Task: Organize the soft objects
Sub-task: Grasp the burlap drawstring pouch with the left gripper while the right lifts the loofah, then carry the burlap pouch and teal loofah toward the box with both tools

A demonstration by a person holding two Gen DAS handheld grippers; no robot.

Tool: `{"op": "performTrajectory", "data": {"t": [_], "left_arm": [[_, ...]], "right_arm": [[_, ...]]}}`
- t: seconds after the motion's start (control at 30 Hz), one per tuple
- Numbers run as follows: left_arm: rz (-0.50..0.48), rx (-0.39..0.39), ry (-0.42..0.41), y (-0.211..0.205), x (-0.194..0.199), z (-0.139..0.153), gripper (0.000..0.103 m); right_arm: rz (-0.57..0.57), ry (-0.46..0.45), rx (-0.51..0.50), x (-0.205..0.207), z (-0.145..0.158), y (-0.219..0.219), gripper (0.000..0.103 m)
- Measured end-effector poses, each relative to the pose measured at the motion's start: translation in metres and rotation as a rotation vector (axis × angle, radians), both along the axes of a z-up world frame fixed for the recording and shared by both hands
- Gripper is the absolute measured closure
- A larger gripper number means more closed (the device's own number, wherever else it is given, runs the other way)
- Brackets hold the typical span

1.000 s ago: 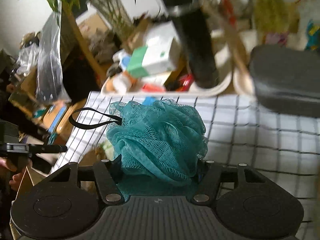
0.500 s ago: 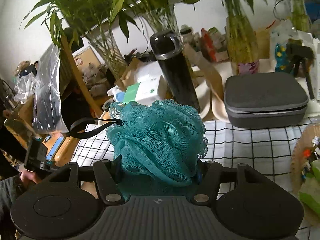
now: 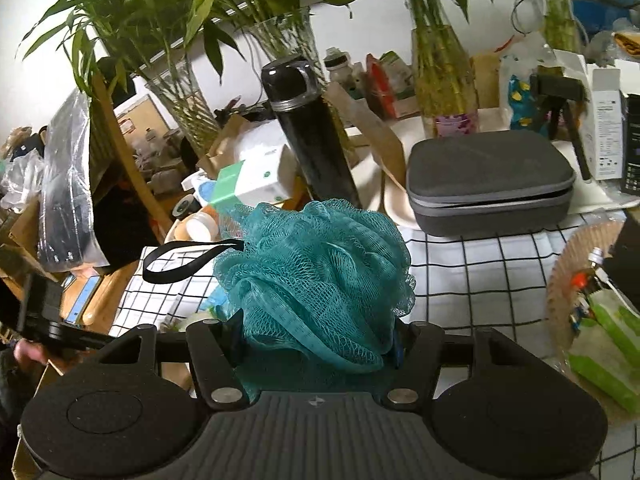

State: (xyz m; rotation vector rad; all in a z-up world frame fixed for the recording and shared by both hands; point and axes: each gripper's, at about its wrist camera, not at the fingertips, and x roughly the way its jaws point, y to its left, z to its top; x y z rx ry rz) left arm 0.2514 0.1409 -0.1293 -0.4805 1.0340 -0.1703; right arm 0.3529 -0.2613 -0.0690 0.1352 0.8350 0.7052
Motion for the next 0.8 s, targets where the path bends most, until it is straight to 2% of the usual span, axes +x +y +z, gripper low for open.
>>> {"op": "performTrajectory", "data": {"t": [0.07,0.23,0.63,0.8], "left_arm": [[-0.001,0.081,-0.041,-0.007,-0.002,0.012,0.102],[0.029,0.213,-0.143,-0.013,-0.010,0.037,0.102],[0.139,0.301,-0.306,-0.009,-0.041,0.072,0.102],[0.149,0.330,-0.358,-0.013,-0.053,0.087,0.102]], "right_arm": [[-0.014,-0.008,-0.006,-0.002,0.001,-0.002,0.038],[-0.045,-0.025,-0.010,-0.008,0.005,-0.008,0.038],[-0.083,-0.077,-0.012,-0.027,0.015,-0.015,0.038],[-0.085,-0.107,-0.037,-0.035,0.020,-0.013,0.038]]}}
